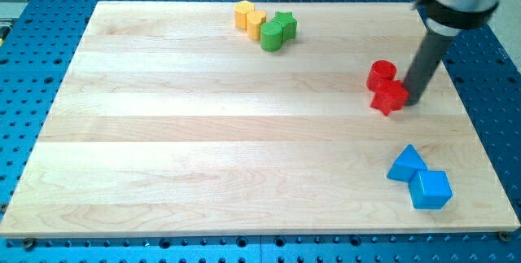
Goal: Move the red star to the bottom left of the yellow heart
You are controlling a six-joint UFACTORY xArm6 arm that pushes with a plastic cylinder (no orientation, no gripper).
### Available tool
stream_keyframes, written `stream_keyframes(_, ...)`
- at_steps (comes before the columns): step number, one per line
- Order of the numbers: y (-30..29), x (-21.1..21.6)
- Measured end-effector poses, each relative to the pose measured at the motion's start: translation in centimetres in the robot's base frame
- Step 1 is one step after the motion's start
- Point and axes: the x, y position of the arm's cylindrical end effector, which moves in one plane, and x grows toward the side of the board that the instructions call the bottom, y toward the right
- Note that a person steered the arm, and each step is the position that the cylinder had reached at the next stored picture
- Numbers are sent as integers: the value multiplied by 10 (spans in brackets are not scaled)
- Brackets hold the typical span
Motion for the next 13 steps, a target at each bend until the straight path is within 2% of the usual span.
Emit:
stream_keyframes(1,-60,1)
stream_keyframes(2,-66,16)
stream_keyframes(3,-63,56)
stream_keyframes(4,-73,50)
stream_keyframes(5,-99,18)
stream_keyframes(6,-165,-38)
stream_keyframes(7,-190,-51)
stream_keyframes(8,-179,-14)
stream_keyframes(9,-231,-19)
stream_keyframes(10,-251,-24)
stream_keyframes(12,-225,-25)
stream_keyframes(13,-221,-49)
